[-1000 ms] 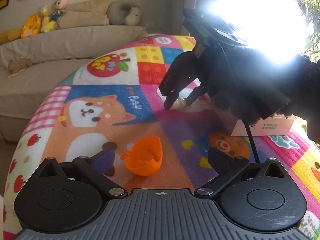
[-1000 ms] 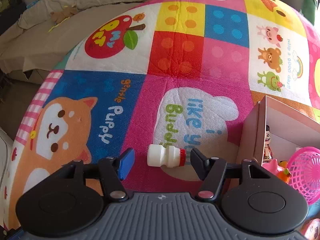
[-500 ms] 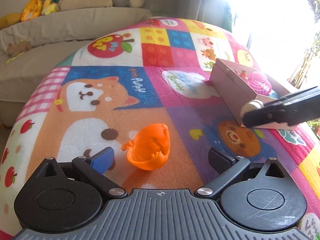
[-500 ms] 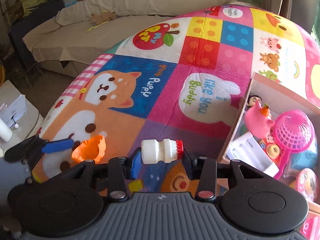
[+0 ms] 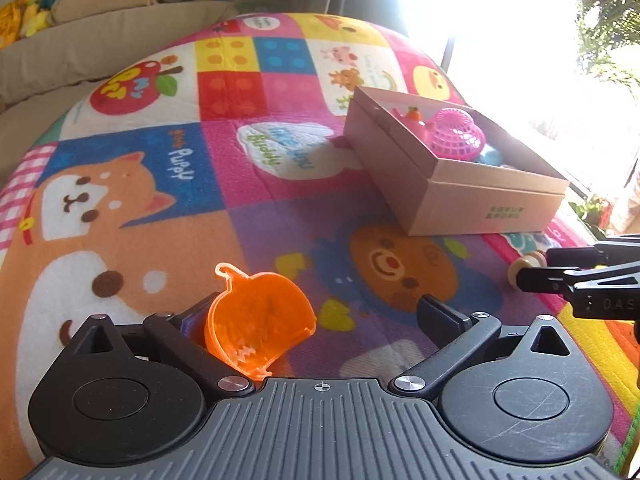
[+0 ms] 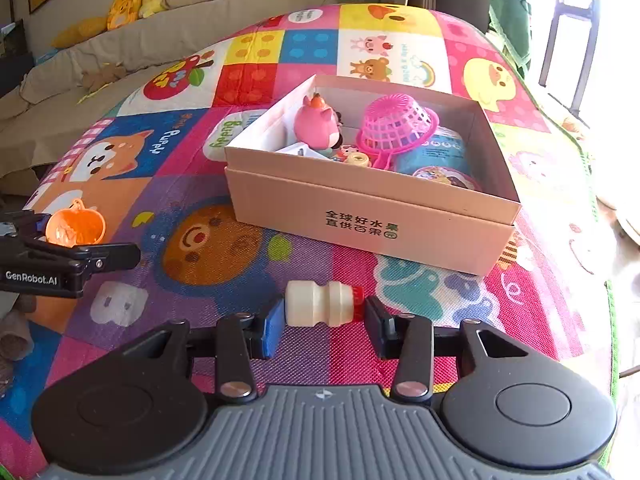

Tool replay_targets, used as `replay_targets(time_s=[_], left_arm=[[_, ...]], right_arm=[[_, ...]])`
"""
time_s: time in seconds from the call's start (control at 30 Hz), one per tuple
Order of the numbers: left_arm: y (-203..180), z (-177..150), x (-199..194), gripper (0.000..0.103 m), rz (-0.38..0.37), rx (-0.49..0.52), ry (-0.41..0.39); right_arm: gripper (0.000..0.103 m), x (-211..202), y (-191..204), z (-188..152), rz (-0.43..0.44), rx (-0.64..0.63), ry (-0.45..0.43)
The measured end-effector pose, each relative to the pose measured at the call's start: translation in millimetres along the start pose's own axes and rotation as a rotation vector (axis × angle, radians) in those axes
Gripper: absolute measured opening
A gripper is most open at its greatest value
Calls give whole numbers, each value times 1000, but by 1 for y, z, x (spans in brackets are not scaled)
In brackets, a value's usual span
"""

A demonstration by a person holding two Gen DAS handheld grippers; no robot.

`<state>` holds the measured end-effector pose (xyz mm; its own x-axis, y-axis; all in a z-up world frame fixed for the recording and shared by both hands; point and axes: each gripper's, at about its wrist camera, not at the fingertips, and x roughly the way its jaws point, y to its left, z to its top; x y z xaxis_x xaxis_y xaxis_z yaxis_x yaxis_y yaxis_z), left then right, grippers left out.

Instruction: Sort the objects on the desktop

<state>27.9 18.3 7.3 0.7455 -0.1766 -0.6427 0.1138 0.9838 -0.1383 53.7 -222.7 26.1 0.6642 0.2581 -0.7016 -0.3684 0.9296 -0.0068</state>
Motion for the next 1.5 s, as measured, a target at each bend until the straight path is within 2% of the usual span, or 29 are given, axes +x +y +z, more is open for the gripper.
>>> replay_targets(time_s=[0.03,0.1,0.17,0.37,0.43,0.6,0.77,0.93,1.27,1.5], left_arm=[[-4,-1,-1,103,-15,13,4],[-11,-4,-4,103,-57,27,17],[-15,-8,-9,103,-97,30,28],[-21,-17,-23,103,-185,38,55],[-24,-18,-29,103,-200,61,54],[-31,-18,-34,103,-149,133,40],[-33,-16,-33,103,-140,155,50],[-32,-17,-37,103,-79,204,47],[-25,-23,-35,103,-34,211,84],[-16,-27,-36,103,51,248,87]], right_arm=[[53,0,-1,-2,-8,7,-10],[76,0,-5,-4,-19,34,-31],[86,0,-8,-6,-20,62,-43],[101,1,-16,-14,-15,129,-54],[101,4,-20,-19,-16,146,-45],[103,6,-27,-22,8,184,-49],[103,8,-21,-23,-18,149,-40],[103,12,-12,-22,-51,73,-9],[103,12,-12,-22,-56,73,-13],[103,12,-12,-22,-56,73,-13]])
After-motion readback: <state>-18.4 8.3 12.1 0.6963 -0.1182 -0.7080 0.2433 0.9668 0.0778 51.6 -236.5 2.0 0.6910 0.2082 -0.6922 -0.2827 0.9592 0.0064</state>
